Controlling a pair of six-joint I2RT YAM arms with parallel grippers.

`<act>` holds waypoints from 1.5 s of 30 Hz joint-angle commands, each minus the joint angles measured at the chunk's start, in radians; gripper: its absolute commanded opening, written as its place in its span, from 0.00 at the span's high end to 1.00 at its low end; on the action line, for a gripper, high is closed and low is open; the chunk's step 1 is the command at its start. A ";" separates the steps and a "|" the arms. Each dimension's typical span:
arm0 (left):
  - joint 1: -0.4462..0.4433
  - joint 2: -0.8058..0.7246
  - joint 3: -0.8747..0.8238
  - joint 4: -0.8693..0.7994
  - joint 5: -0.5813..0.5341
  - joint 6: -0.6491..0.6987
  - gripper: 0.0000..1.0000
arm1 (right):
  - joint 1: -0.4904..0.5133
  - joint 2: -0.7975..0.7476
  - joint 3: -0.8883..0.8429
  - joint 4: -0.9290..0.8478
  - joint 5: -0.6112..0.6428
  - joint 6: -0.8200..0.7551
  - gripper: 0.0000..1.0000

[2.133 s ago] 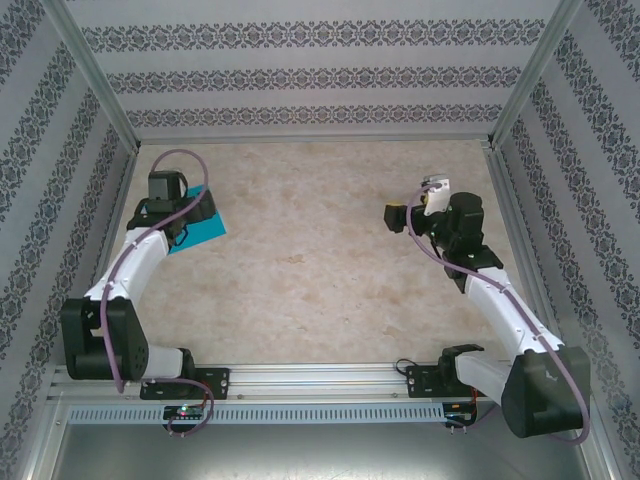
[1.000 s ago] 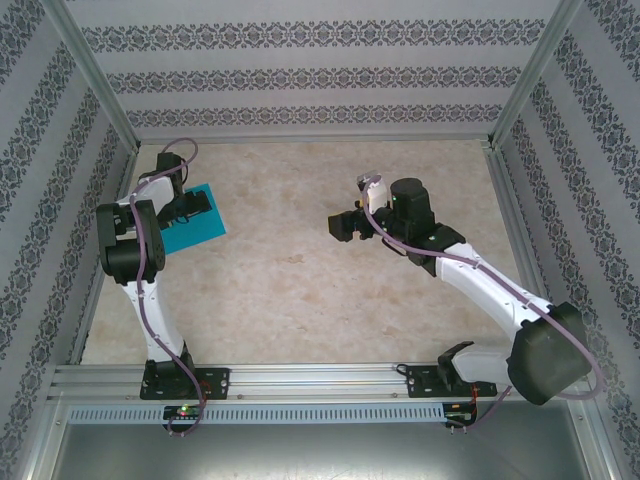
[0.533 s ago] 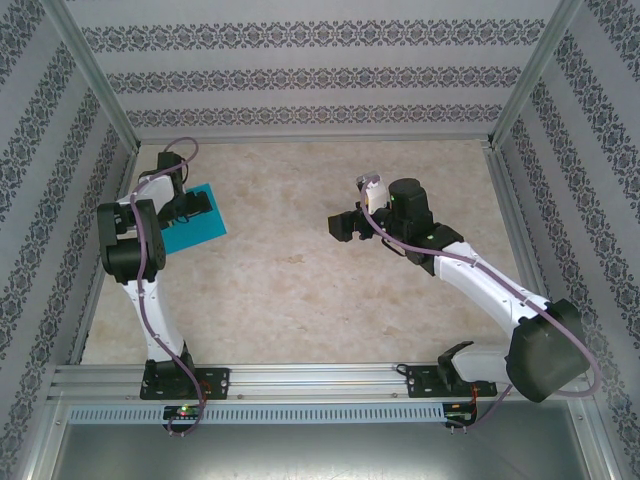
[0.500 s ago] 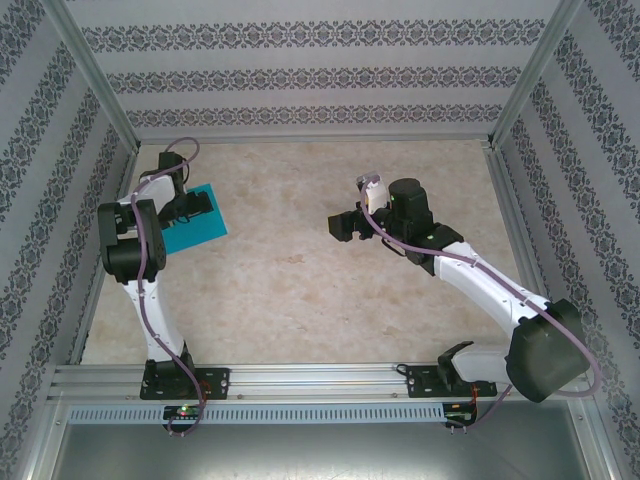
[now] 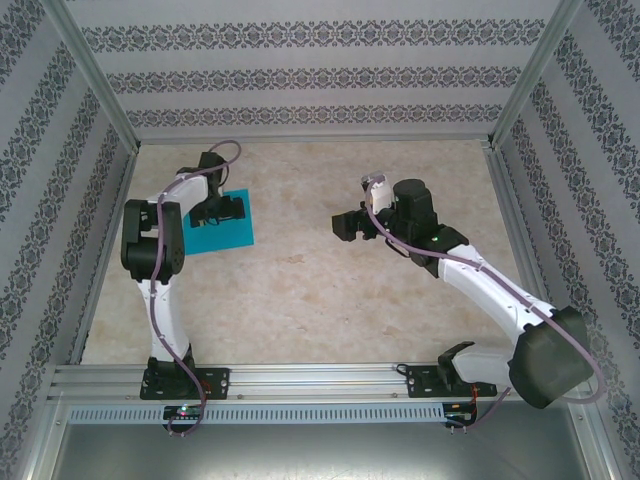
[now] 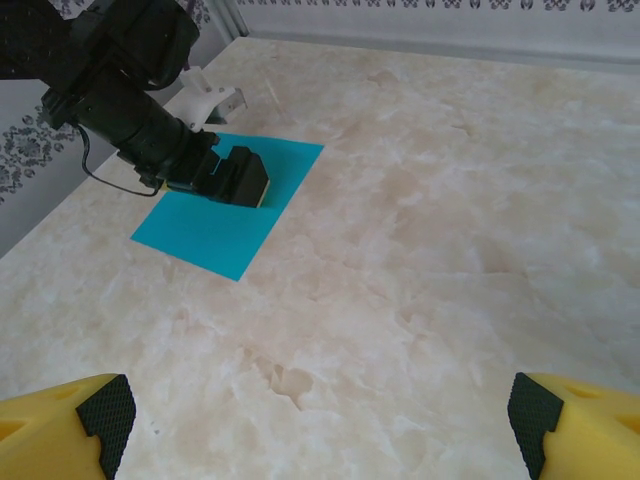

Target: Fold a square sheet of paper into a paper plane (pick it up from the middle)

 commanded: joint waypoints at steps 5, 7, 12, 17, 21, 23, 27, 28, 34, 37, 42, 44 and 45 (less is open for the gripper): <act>-0.091 -0.018 -0.073 -0.086 0.114 -0.060 0.00 | -0.030 -0.057 -0.043 -0.044 0.010 0.024 0.02; -0.121 -0.034 -0.112 -0.049 0.146 -0.100 0.00 | -0.032 -0.076 -0.053 -0.051 0.011 0.024 0.02; -0.203 -0.056 -0.140 -0.056 0.148 -0.170 0.00 | -0.050 -0.132 -0.092 -0.045 0.017 0.034 0.02; -0.311 -0.092 -0.214 -0.046 0.098 -0.261 0.00 | -0.069 -0.152 -0.106 -0.088 0.022 0.033 0.02; -0.410 -0.081 -0.228 -0.058 0.036 -0.345 0.00 | -0.077 -0.143 -0.103 -0.158 0.012 0.033 0.02; -0.460 -0.072 -0.227 -0.049 0.028 -0.389 0.00 | -0.078 -0.140 -0.108 -0.176 0.005 0.035 0.02; -0.549 -0.035 -0.169 -0.066 0.009 -0.470 0.00 | -0.086 -0.133 -0.110 -0.210 -0.011 0.035 0.02; -0.565 -0.028 -0.153 -0.069 0.009 -0.490 0.00 | -0.087 -0.133 -0.105 -0.219 -0.011 0.037 0.02; -0.649 0.034 -0.037 -0.079 0.038 -0.571 0.00 | -0.128 -0.112 -0.071 -0.319 -0.019 0.043 0.02; -0.689 0.081 0.052 -0.115 0.035 -0.571 0.00 | -0.140 -0.132 -0.084 -0.340 -0.027 0.045 0.02; -0.731 0.109 0.128 -0.120 0.047 -0.582 0.00 | -0.149 -0.183 -0.090 -0.408 0.001 0.043 0.02; -0.742 0.107 0.140 -0.122 0.048 -0.583 0.00 | -0.156 -0.196 -0.089 -0.428 0.011 0.037 0.02; -0.743 0.103 0.146 -0.127 0.046 -0.583 0.00 | -0.161 -0.199 -0.088 -0.437 0.005 0.035 0.02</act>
